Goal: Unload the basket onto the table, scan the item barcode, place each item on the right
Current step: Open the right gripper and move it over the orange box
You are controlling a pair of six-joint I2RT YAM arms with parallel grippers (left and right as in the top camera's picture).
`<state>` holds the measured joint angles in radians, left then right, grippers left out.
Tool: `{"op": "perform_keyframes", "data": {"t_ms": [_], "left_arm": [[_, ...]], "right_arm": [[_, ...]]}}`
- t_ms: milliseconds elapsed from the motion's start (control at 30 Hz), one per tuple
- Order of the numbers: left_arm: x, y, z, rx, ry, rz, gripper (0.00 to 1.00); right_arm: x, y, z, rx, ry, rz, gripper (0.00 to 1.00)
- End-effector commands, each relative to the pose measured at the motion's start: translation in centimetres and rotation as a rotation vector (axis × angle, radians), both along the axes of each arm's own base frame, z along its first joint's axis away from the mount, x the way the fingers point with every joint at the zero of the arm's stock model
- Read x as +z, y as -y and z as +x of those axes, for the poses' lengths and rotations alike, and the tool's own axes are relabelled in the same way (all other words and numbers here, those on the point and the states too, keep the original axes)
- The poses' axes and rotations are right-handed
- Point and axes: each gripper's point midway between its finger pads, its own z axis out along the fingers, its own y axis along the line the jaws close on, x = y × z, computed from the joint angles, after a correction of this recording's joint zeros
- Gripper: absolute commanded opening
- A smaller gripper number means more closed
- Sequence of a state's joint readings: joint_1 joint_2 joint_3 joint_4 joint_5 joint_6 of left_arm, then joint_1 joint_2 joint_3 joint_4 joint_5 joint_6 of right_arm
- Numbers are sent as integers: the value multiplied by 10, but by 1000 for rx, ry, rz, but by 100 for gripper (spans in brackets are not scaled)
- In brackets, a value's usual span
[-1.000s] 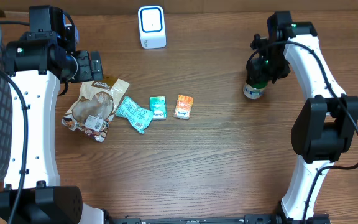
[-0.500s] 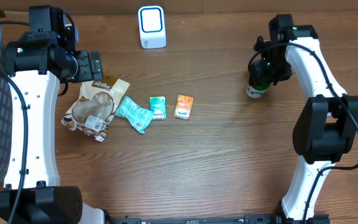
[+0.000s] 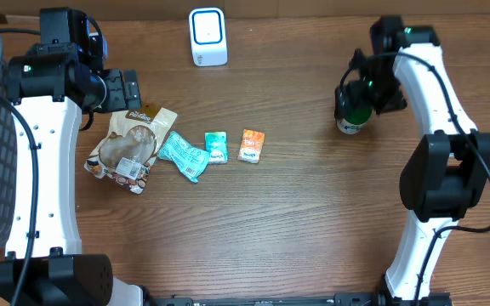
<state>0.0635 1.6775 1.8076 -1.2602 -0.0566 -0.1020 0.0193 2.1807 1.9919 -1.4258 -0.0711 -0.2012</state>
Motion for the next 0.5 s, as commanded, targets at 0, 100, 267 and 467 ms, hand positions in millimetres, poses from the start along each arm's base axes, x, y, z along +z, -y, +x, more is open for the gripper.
{"op": "perform_keyframes", "data": {"t_ms": [0,100,267,467], "left_arm": [[9,0,0,9,27,-7,100],[9,0,0,9,27,-7,100],[9,0,0,9,27,-7,100],[9,0,0,9,27,-7,100]], "right_arm": [[55,-14,22,-71,120,63,100],[87,-34,19,-95,140,124,100],[104,-71,3,-80,107,177,100],[98,-128,-9,5,57,324,100]]}}
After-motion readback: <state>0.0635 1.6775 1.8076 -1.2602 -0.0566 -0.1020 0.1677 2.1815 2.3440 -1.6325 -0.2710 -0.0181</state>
